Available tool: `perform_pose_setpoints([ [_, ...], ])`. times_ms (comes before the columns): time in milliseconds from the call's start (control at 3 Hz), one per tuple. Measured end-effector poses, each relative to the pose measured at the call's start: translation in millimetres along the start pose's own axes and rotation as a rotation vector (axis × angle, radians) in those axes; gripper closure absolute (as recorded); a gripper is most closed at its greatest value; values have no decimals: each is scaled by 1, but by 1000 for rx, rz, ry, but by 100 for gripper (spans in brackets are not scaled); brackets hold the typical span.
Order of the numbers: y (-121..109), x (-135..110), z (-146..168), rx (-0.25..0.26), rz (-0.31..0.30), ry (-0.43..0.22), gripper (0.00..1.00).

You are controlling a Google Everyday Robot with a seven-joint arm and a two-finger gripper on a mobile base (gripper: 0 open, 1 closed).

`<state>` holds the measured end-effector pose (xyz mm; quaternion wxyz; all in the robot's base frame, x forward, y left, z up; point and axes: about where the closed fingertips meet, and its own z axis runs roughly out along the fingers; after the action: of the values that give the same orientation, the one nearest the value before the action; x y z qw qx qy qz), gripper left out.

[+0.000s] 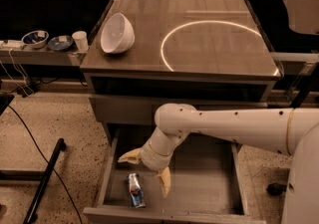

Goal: Pick redbull can from middle drawer and place on counter

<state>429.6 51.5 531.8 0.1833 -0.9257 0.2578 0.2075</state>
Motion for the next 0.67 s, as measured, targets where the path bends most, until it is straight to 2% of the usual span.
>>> perform_pose_setpoints([
  [333, -5, 11, -1, -55, -158, 42, 0],
  [667, -3, 12, 0, -58, -174, 42, 0],
])
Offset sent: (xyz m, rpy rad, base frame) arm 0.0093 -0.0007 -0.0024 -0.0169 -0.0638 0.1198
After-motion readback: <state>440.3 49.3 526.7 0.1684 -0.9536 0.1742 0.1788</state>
